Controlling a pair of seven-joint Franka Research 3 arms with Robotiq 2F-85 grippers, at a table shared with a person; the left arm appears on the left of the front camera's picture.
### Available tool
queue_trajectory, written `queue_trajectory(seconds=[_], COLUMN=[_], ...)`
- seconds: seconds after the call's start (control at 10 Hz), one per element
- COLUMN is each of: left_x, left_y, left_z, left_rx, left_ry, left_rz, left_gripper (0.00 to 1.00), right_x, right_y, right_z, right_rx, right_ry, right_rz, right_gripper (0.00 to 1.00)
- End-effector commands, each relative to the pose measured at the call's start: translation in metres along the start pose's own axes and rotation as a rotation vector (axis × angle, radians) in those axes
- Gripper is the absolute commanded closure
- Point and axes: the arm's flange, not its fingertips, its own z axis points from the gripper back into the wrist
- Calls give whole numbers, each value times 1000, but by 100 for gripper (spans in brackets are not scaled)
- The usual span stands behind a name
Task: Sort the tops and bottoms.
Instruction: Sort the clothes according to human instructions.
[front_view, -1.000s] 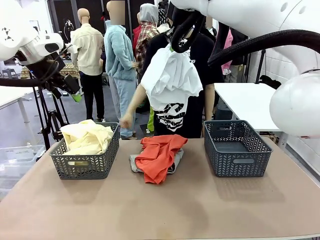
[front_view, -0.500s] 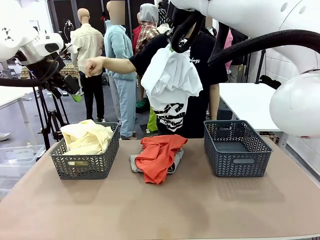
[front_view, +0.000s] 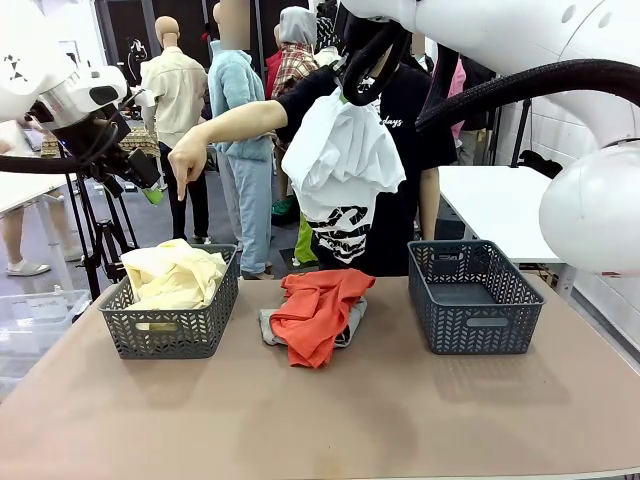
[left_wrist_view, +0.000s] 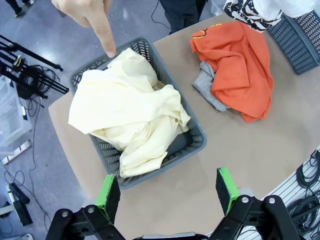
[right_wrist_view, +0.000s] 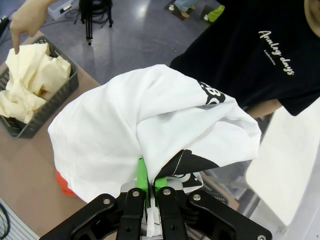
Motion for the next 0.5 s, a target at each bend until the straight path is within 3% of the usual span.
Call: queue_trajectory(seconds=[0.0,0.4], left_x=[0,0], left_y=[0,0], left_z=[1,1], left_rx=[-6,-6], left_ry=[-2,-2], left_rz=[6,6], left_gripper=[0,0], right_x=[1,1], right_y=[0,0], right_z=[5,5], right_rx=[-9,-9], right_ry=[-12,-12], right_rz=[-11,-11], right_gripper=[100,100])
